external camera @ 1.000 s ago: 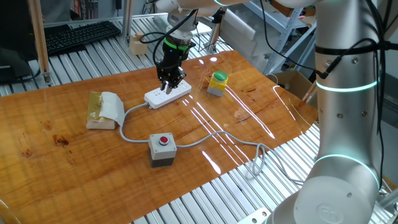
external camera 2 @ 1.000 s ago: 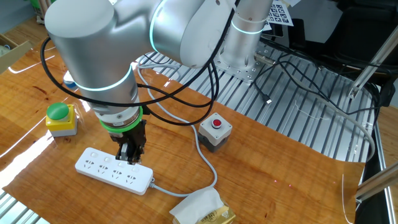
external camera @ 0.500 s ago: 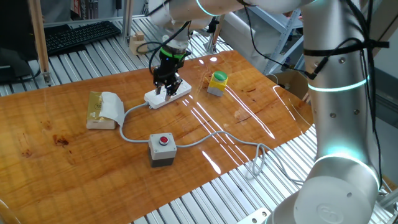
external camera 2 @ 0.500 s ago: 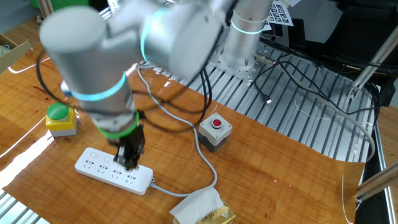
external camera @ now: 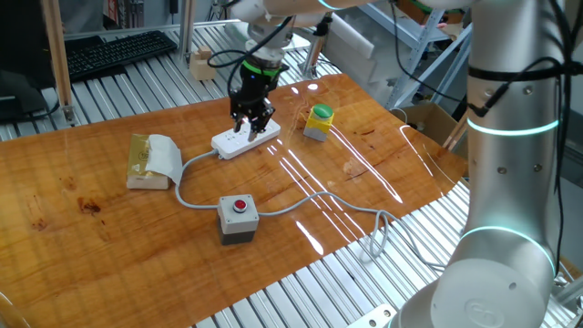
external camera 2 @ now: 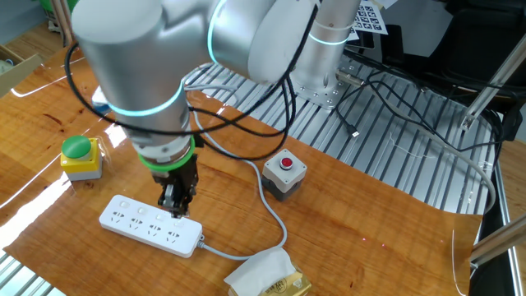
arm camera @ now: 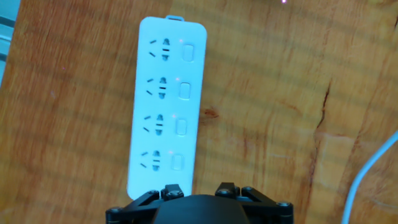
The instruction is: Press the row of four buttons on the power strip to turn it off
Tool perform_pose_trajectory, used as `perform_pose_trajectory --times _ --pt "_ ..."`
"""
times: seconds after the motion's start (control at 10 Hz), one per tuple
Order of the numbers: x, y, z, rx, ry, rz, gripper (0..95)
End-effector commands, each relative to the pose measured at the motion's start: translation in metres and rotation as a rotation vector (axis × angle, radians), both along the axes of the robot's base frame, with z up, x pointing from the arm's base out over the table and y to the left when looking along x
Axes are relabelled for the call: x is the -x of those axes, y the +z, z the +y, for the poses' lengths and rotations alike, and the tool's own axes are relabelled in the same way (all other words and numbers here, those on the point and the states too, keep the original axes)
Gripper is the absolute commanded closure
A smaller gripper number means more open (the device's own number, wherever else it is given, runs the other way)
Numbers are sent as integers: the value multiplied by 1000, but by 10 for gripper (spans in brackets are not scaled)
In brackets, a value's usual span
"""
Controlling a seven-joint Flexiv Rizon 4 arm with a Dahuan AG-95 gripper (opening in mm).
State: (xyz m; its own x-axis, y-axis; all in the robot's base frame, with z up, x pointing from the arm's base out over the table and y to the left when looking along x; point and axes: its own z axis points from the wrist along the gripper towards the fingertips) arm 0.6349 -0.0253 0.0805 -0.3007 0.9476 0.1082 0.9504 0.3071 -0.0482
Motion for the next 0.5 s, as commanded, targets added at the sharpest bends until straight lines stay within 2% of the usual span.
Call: perform_pose_trajectory --times 0.1,0.5 --pt "3 0 -1 4 -15 -12 570" --pt "1 -7 -6 2 -38 -21 570"
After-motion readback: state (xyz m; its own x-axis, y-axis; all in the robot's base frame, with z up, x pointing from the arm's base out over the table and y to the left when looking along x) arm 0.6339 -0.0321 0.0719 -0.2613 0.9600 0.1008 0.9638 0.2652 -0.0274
